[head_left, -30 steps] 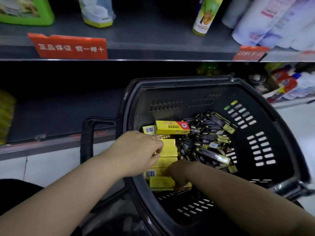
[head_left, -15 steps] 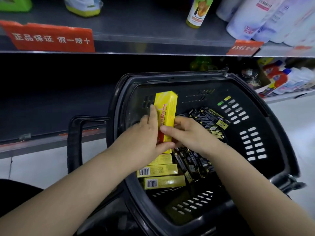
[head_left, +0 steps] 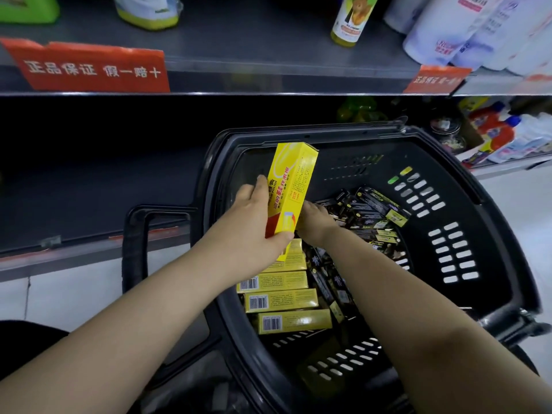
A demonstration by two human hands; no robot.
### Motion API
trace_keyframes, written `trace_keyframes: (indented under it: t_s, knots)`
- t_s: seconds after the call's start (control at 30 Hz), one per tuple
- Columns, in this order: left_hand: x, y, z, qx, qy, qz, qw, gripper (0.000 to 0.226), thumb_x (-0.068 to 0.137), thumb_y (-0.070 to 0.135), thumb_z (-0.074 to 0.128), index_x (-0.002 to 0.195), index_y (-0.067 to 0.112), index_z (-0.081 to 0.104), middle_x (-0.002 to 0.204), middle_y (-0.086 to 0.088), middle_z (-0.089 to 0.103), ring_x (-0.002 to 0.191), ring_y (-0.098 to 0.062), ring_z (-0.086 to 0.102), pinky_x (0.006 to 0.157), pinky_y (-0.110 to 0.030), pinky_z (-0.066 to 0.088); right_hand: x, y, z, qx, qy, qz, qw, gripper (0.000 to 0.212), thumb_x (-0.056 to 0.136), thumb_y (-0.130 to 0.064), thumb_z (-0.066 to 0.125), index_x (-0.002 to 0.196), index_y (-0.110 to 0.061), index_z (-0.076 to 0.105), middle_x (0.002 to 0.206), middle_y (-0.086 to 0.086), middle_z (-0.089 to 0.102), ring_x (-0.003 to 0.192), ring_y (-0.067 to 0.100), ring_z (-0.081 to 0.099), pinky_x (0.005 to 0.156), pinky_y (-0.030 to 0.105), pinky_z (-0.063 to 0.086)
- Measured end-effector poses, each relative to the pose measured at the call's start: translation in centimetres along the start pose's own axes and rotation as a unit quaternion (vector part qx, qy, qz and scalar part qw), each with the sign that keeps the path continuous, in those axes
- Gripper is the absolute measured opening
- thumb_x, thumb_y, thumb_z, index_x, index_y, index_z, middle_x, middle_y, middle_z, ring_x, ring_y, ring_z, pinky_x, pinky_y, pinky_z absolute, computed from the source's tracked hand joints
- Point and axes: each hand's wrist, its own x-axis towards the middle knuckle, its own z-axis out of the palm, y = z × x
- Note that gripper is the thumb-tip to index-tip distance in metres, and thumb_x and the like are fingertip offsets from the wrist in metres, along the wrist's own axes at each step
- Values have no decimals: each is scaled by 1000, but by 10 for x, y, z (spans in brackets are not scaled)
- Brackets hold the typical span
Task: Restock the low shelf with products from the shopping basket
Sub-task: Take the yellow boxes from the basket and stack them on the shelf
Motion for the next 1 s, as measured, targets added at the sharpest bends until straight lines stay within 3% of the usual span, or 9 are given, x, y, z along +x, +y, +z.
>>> trace_keyframes:
  t_s: [0.1, 0.2, 0.3, 0.4, 0.53, 0.63, 0.83, 0.9, 1.0]
  knots:
    - [0, 0, 0, 2, 3, 2, 1000, 93, 88, 41, 58, 150, 19, -8, 146, 3, 21, 122, -16, 43, 87, -21, 36, 2, -11, 11, -122, 46, 11, 991, 57, 91, -23, 51, 143, -24, 27, 139, 11, 36, 131, 35, 30, 110, 44, 23]
    - [-2, 0, -1, -9, 4, 7, 1000, 93, 87, 41, 59, 150, 20, -7, 148, 5, 20, 126, -15, 40, 89, -20, 33, -6, -17, 10, -166, 26, 8, 986, 60, 88, -38, 57, 140, -20, 33, 138, 12, 37, 132, 34, 31, 109, 42, 26]
    - [-2, -1, -7, -77, -11, -9, 997, 90, 85, 38, 62, 151, 23, 2, 147, 4, 24, 127, -15, 41, 101, -26, 36, -29, -19, -22, 39, 25, 48, 998, 54, 78, -34, 70, 122, -11, 49, 118, 11, 56, 109, 27, 54, 84, 33, 45]
    - [-4, -4, -18, -245, -36, -52, 967, 71, 79, 25, 70, 139, 25, 32, 133, 3, 48, 116, -15, 53, 101, -42, 44, -69, -19, -66, 313, 48, 57, 947, 31, 76, -33, 72, 94, -13, 57, 91, 6, 66, 80, 21, 63, 65, 29, 47]
    - [-12, -8, -34, -439, -68, -116, 888, 44, 75, 3, 70, 114, 17, 54, 111, -9, 66, 101, -25, 63, 96, -43, 47, -123, -41, -108, 556, 23, -38, 830, 38, 74, -37, 67, 110, -28, 59, 92, -4, 69, 83, 14, 66, 71, 29, 47]
    - [-18, -9, -41, -509, -67, -136, 847, 31, 83, 2, 60, 111, 13, 58, 107, -16, 66, 91, -27, 63, 86, -39, 49, -143, -73, -121, 594, -6, -88, 800, 44, 73, -38, 67, 115, -31, 57, 98, -4, 70, 85, 14, 68, 72, 29, 50]
    - [-52, -18, -43, -599, -52, -169, 781, 24, 88, 11, 48, 106, 18, 63, 84, -6, 73, 68, -14, 68, 57, -25, 55, -162, -133, -124, 543, -1, -128, 830, 59, 77, -38, 69, 126, -28, 39, 100, -2, 69, 80, 8, 70, 61, 17, 53]
    - [-67, -26, -49, -626, -23, -179, 759, 23, 82, 22, 58, 103, 17, 65, 87, -6, 74, 70, -16, 70, 58, -27, 57, -164, -151, -123, 500, -6, -158, 851, 70, 75, -45, 69, 131, -37, 28, 100, -6, 68, 81, 7, 70, 62, 17, 53]
    - [-91, -41, -63, -611, -3, -159, 776, 54, 59, 35, 73, 110, 20, 64, 99, -8, 74, 87, -20, 71, 69, -29, 58, -165, -179, -121, 427, -22, -212, 879, 82, 66, -62, 63, 133, -45, 20, 102, -9, 67, 84, 5, 69, 69, 20, 56]
